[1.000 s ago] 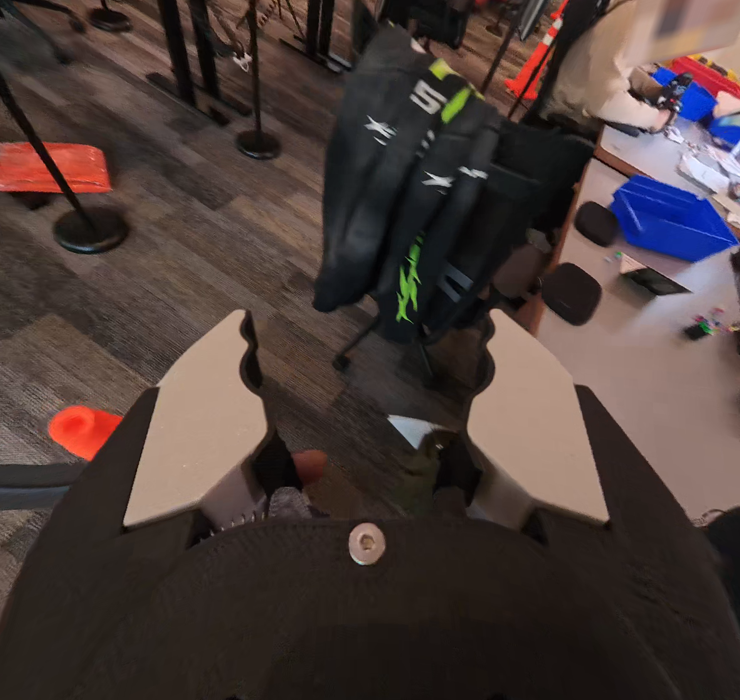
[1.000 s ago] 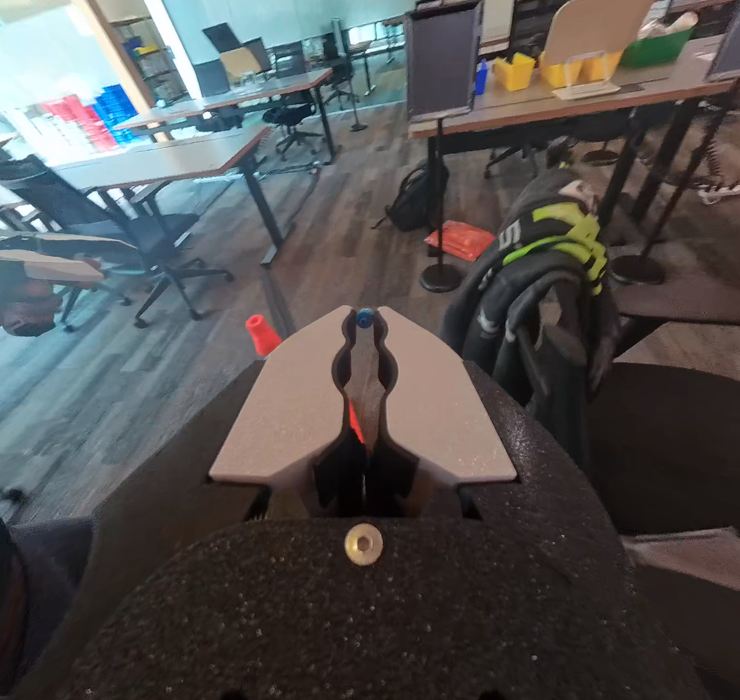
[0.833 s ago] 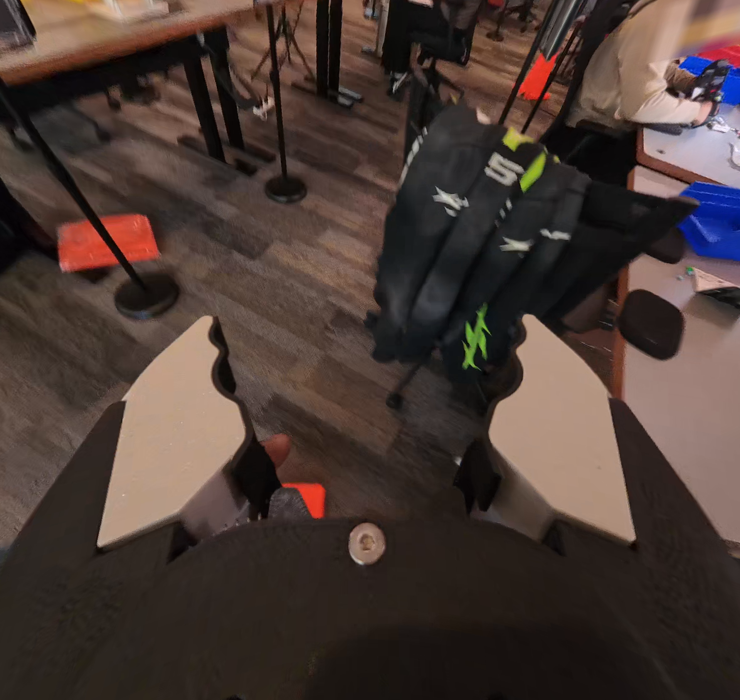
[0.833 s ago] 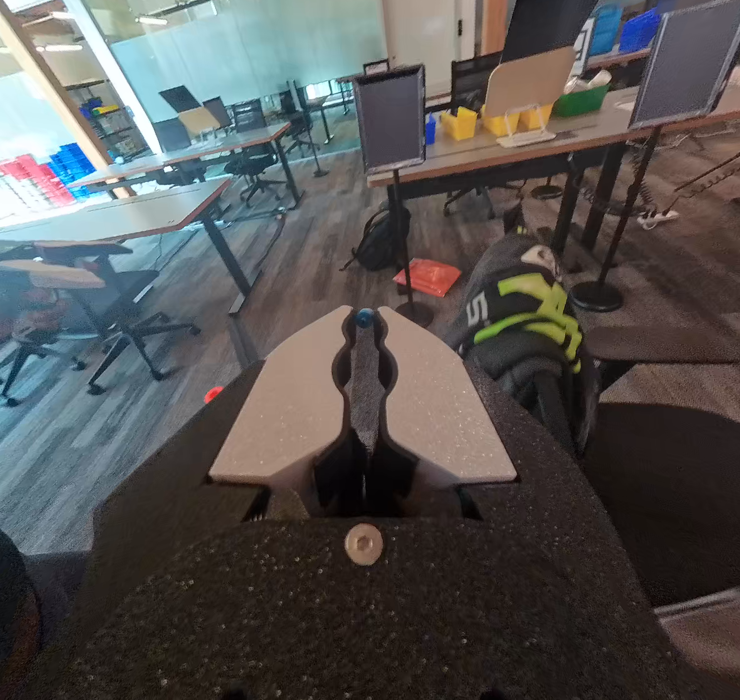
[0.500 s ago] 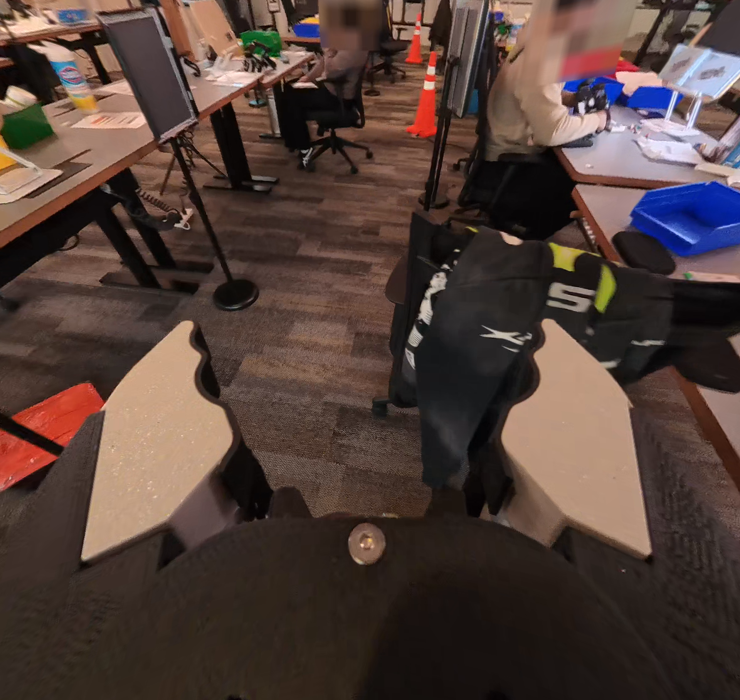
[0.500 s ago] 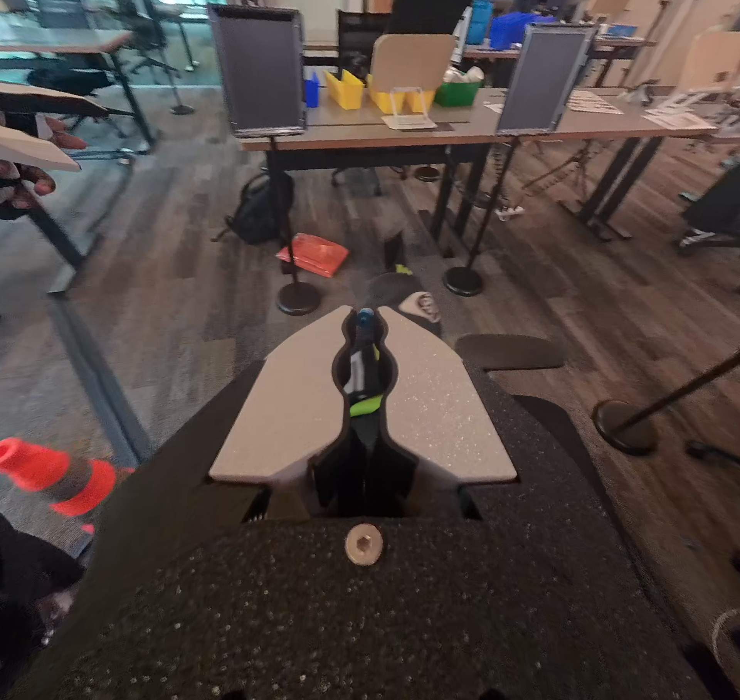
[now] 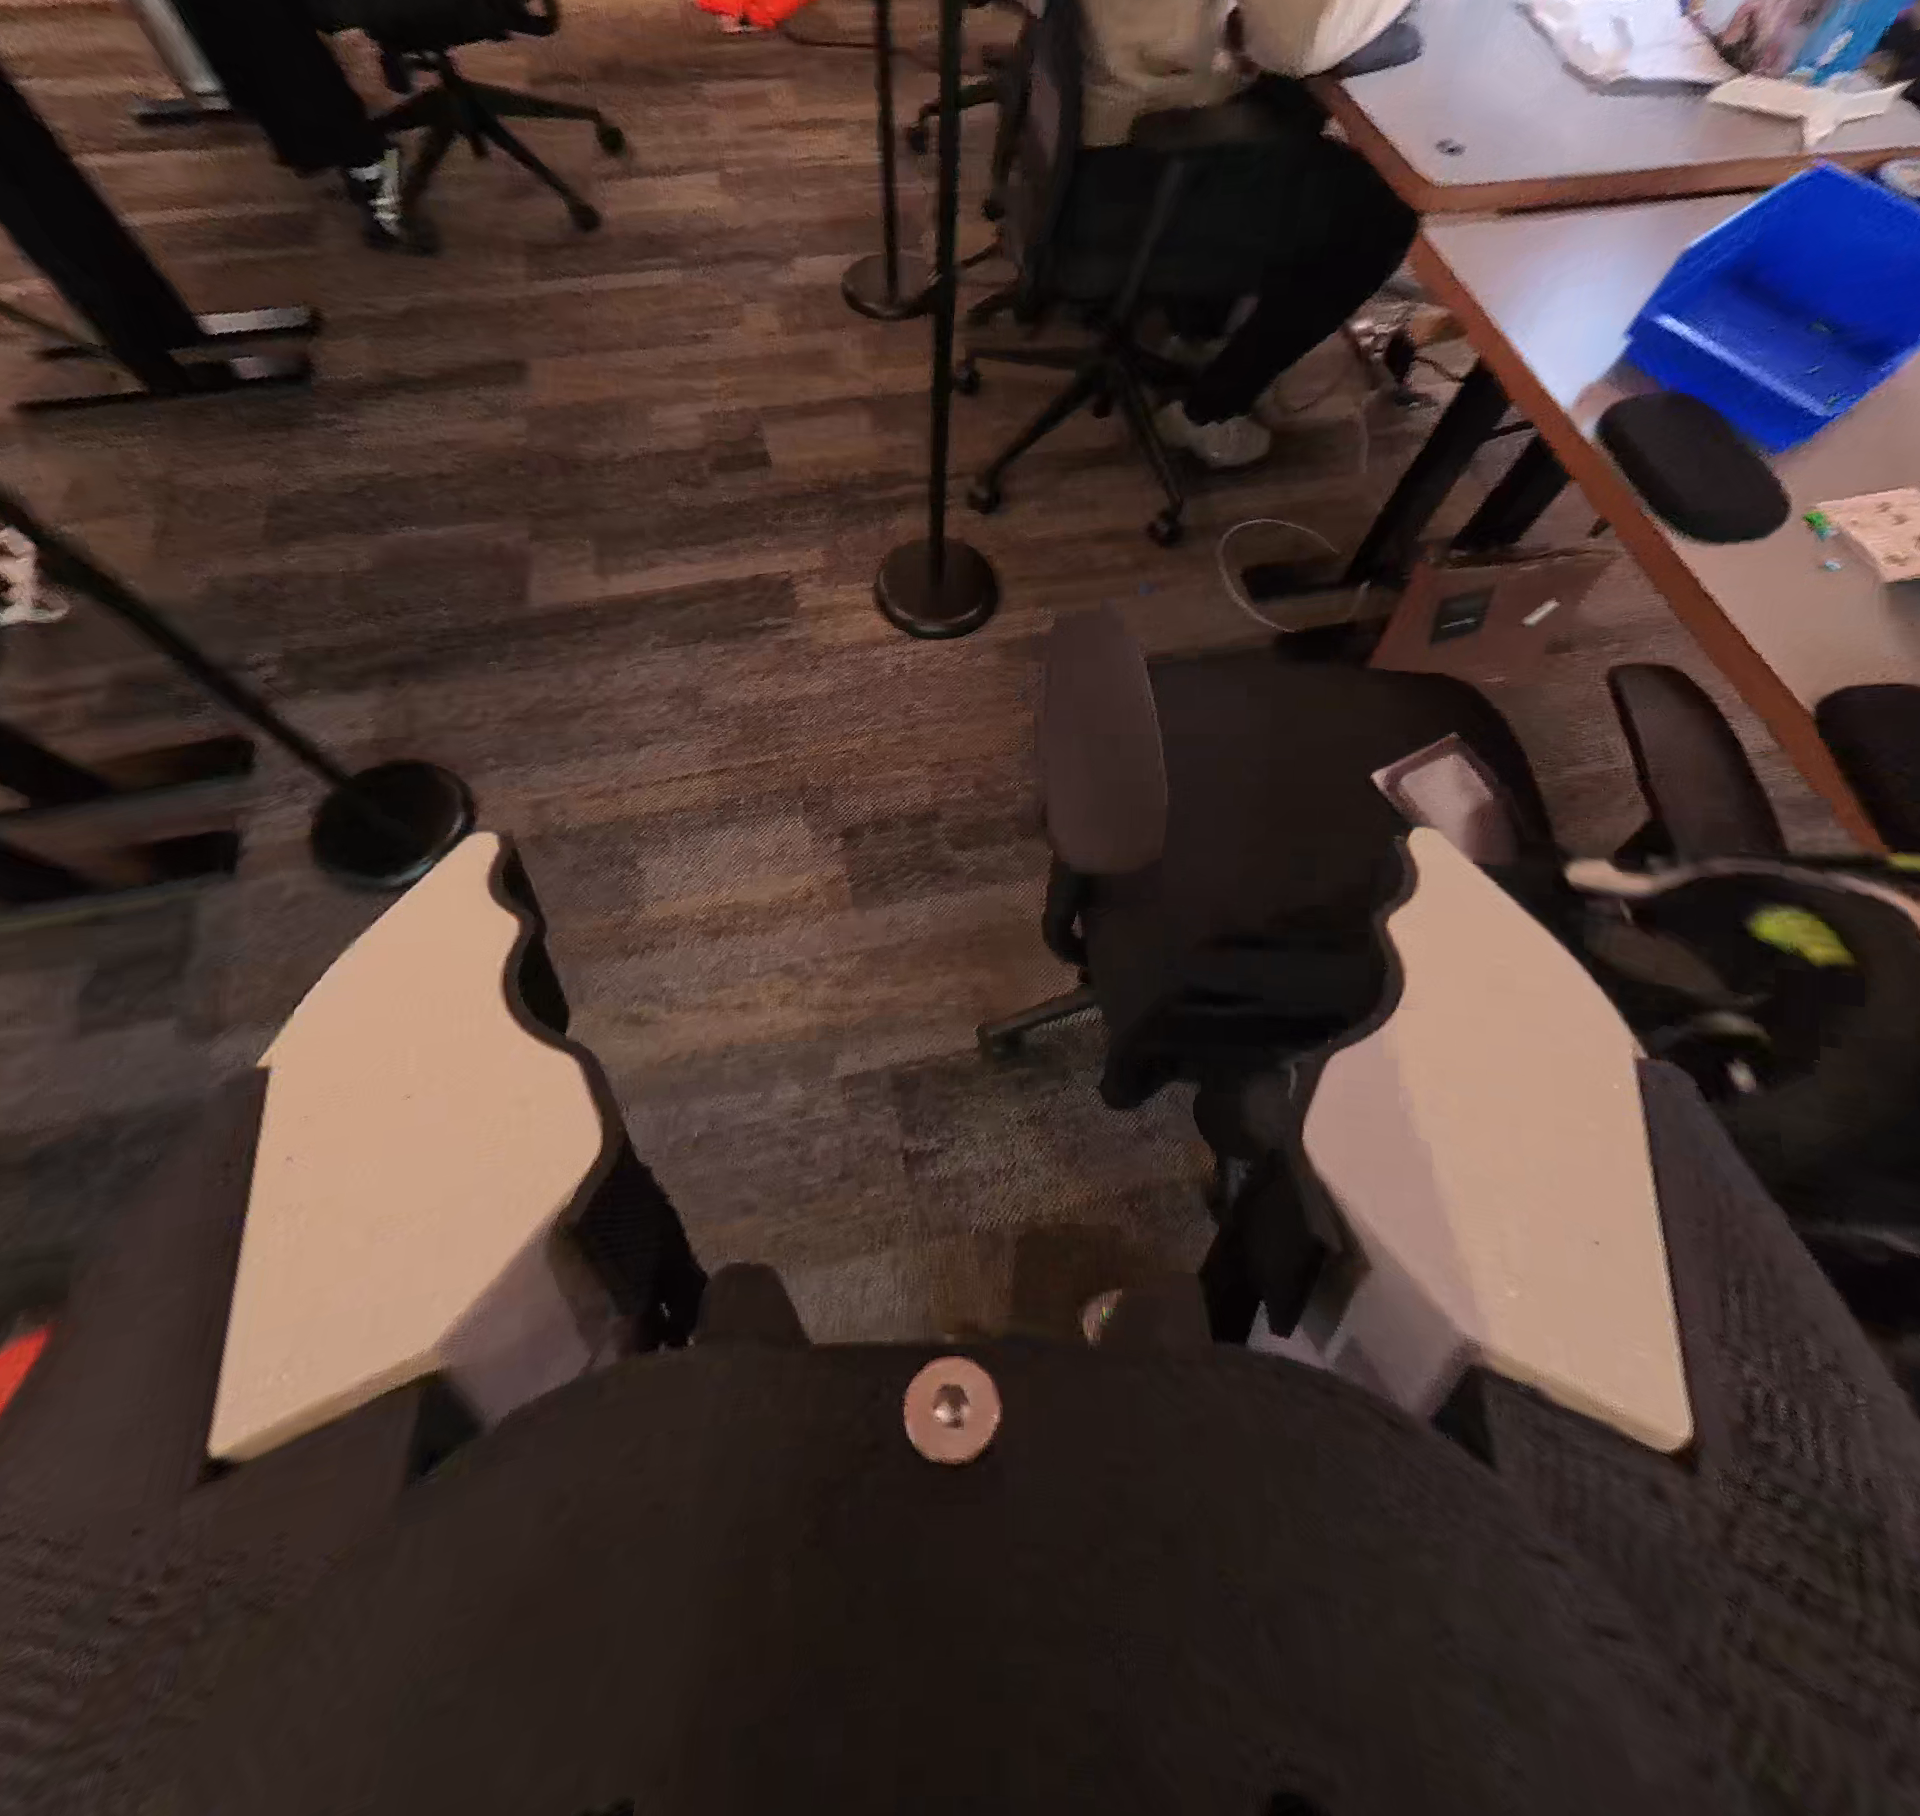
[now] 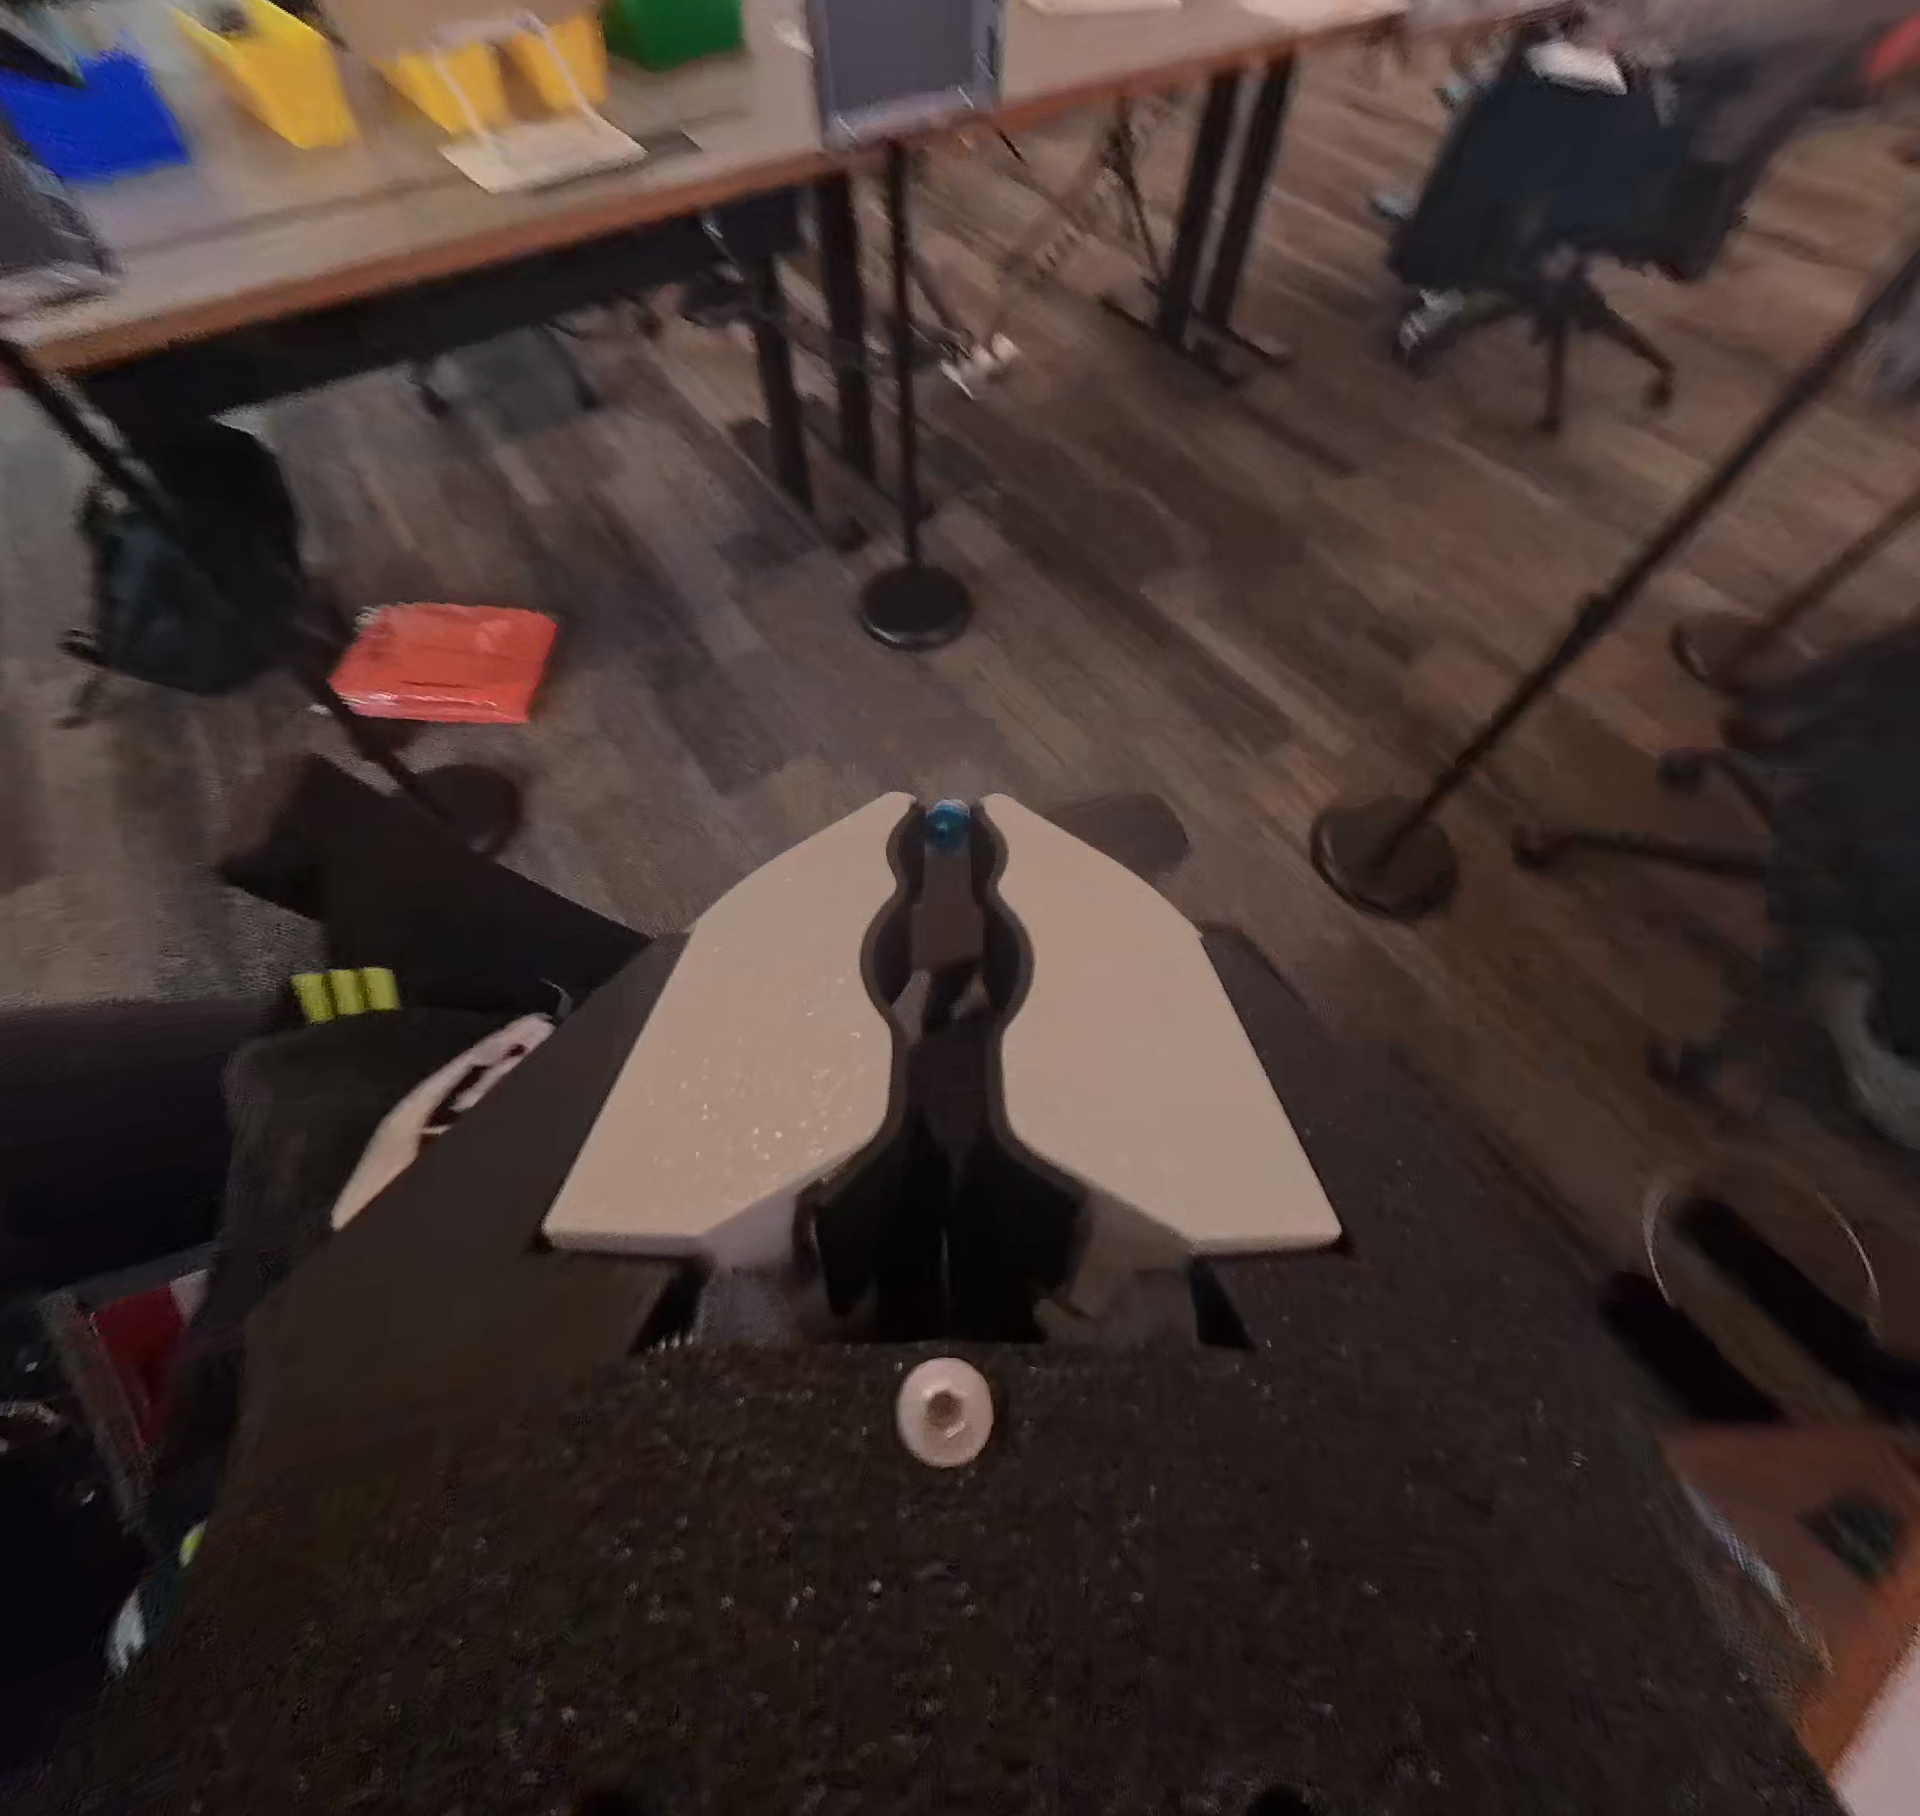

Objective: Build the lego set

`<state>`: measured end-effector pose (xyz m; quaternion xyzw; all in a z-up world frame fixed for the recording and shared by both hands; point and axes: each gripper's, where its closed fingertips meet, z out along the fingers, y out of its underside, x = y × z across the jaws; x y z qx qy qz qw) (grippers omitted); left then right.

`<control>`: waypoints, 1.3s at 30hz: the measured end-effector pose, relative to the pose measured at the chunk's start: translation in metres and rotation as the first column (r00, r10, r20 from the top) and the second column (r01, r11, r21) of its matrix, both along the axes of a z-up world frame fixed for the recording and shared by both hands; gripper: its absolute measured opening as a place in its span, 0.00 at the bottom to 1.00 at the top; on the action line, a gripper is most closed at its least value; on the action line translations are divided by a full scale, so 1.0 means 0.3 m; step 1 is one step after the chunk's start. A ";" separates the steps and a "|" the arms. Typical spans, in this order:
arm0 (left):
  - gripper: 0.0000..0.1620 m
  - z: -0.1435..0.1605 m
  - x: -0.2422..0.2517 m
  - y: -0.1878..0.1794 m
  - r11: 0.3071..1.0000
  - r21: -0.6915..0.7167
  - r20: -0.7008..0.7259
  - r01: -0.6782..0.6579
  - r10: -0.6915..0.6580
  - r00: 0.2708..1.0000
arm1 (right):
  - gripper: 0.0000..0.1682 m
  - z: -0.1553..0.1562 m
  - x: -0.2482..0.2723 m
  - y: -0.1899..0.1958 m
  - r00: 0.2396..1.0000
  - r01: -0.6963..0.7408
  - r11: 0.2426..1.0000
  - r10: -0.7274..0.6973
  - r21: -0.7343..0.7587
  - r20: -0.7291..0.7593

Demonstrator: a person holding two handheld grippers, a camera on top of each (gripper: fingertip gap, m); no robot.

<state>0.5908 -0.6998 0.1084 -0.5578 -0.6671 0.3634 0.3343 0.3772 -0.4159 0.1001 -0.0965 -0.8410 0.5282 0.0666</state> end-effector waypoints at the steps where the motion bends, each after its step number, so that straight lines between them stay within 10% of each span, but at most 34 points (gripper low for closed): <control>1: 0.90 -0.006 -0.079 -0.050 0.999 0.010 -0.010 0.039 -0.039 0.999 | 0.05 -0.034 -0.019 0.026 0.998 0.056 0.998 -0.057 0.041 0.017; 8: 0.90 -0.145 -0.698 -0.329 0.878 -0.010 0.080 0.478 -0.476 0.876 | 0.05 -0.078 -0.067 0.164 0.834 0.529 0.826 -0.548 0.195 0.059; 16: 0.90 0.017 -1.260 -0.307 0.536 -0.128 -0.062 0.835 -0.844 0.532 | 0.05 0.073 -0.151 -0.155 0.624 0.770 0.634 -0.772 0.071 0.119; 29: 0.90 -0.112 -1.850 -0.298 0.351 -0.047 0.080 0.935 -0.932 0.353 | 0.05 0.027 -0.835 -0.353 0.502 0.865 0.492 -0.849 -0.101 0.165; 39: 0.89 -0.038 -2.328 -0.042 0.148 -0.042 0.037 0.988 -0.988 0.149 | 0.05 0.199 -1.116 -0.135 0.350 0.917 0.329 -0.935 -0.228 0.058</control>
